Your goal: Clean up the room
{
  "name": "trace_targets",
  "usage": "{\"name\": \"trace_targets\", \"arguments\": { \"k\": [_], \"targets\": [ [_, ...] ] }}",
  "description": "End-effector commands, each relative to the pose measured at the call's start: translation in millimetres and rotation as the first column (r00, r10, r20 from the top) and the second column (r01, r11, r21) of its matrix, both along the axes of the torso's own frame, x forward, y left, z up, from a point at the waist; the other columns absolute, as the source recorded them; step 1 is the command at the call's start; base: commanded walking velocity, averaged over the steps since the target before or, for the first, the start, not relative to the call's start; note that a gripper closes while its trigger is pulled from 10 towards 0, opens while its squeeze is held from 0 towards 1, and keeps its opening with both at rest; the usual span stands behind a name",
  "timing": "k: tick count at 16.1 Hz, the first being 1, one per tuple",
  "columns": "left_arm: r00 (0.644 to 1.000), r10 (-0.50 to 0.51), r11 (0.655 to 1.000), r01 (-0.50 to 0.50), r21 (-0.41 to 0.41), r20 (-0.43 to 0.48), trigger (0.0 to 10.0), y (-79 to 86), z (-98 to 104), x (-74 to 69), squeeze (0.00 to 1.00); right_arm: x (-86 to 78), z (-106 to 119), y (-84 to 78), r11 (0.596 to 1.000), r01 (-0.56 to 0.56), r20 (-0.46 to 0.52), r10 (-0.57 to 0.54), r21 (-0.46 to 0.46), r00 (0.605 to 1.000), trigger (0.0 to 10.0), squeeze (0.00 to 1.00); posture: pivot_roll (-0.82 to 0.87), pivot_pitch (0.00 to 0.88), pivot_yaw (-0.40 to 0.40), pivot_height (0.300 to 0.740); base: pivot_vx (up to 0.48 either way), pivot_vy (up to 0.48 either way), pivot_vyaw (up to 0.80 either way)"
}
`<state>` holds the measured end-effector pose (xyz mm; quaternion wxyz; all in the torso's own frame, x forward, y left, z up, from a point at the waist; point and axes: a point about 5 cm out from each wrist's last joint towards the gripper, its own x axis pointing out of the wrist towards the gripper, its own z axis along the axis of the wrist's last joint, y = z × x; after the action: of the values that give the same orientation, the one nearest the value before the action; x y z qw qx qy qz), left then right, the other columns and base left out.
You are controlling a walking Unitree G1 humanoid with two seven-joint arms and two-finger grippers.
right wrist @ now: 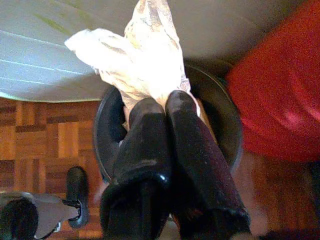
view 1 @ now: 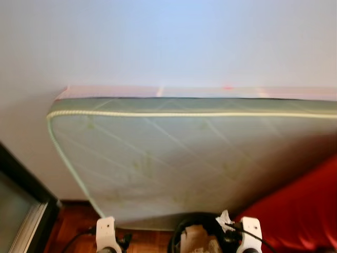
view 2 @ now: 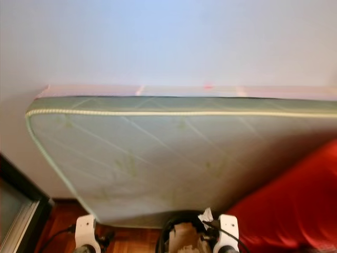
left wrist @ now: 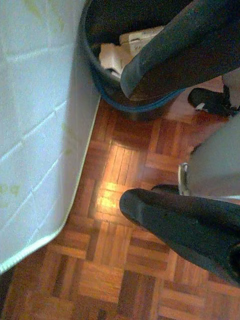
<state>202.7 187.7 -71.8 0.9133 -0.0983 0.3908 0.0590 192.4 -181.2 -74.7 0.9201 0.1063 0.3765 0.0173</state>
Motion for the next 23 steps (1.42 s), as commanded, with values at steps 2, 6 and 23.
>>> {"name": "trace_targets", "arguments": {
  "k": [2, 6, 23],
  "targets": [
    [1.000, -0.006, 1.000, 0.006, -0.005, -0.011, 10.0, -0.3, -2.3, -4.2, 0.00, 5.8, 3.6, -1.1, 1.000, 0.001, 0.026, -0.001, 0.008, 1.000, 10.0, 0.00, 0.12, 0.042, -0.049, 0.740, 0.000, 0.000, 0.00],
    [1.000, -0.003, 1.000, 0.004, -0.014, 0.015, 10.0, -0.9, -1.6, -4.4, 0.00, 21.2, 12.2, 0.9, 1.000, -0.012, 0.068, 0.011, 0.024, 0.998, 10.0, 0.00, 0.12, 0.052, -0.052, 0.740, 0.000, 0.000, 0.00],
    [0.939, -0.038, 0.998, 0.052, -0.032, 0.342, 10.0, -15.5, 35.5, 39.3, 0.00, 74.4, 44.8, 14.2, 0.999, 0.048, 0.170, -0.049, 0.007, 0.984, 10.0, 0.00, 0.19, 0.138, -0.069, 0.740, 0.000, 0.000, 0.00]
  ]
}}
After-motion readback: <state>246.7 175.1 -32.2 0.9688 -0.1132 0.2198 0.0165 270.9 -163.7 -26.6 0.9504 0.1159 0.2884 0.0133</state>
